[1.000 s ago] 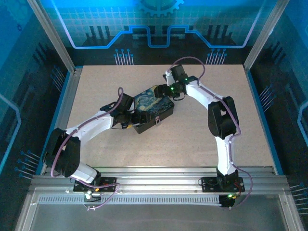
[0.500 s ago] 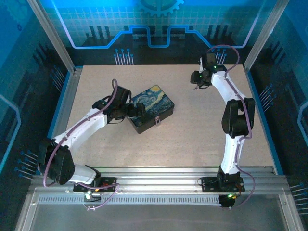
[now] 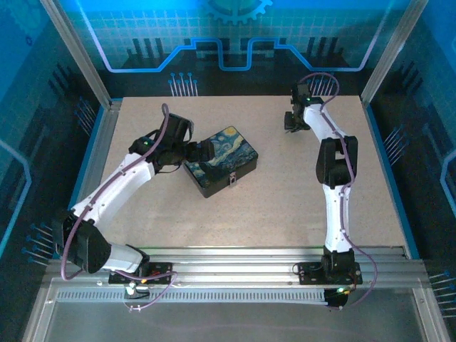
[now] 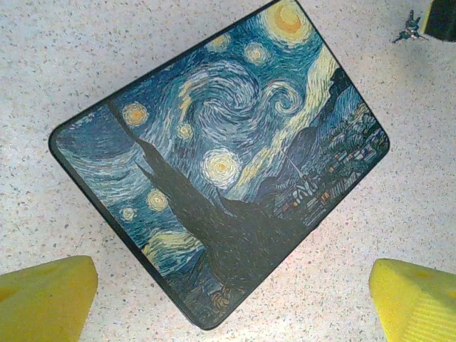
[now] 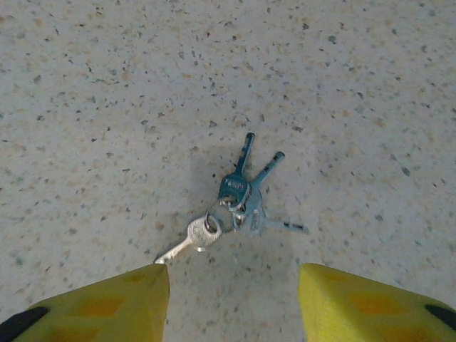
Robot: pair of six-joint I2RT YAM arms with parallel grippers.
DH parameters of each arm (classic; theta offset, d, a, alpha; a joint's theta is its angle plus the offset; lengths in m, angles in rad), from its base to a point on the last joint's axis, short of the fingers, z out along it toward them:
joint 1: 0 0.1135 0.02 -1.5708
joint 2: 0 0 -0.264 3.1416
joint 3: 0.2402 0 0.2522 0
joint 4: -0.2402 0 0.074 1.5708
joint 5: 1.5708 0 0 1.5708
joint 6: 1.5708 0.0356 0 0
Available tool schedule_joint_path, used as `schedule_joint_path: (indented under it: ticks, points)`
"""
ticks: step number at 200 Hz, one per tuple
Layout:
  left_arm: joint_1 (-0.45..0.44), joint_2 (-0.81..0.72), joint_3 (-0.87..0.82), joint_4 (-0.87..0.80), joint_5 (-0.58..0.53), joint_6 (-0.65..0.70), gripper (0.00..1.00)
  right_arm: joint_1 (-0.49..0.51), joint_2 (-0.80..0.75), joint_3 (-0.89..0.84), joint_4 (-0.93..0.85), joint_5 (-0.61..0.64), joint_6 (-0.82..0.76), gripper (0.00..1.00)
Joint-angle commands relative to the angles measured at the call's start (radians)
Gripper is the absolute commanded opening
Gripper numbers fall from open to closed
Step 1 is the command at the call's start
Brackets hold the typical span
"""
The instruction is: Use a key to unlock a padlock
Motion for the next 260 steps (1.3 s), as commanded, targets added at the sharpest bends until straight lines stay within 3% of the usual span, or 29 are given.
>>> schedule_joint_path:
  ticks: [1, 67, 130, 171, 260]
  points:
    - [0.008, -0.002, 0.034, -0.042, -0.019, 0.036, 0.99, -0.015, 0.054, 0.074, -0.046, 0.003, -0.039, 0.53]
    - [0.01, 0.021, 0.043, -0.031, -0.029, 0.05, 0.99, -0.032, 0.154, 0.197, -0.106, -0.034, -0.052, 0.51]
    - [0.013, 0.036, 0.043, -0.027, -0.033, 0.065, 0.99, -0.035, 0.204, 0.202, -0.107, -0.042, -0.09, 0.5]
    - [0.018, 0.036, 0.034, -0.025, -0.04, 0.068, 0.99, -0.029, 0.186, 0.151, -0.106, -0.07, -0.103, 0.32]
    - [0.01, 0.022, 0.034, -0.022, -0.021, 0.048, 0.99, -0.025, -0.037, -0.163, -0.046, -0.074, -0.065, 0.12]
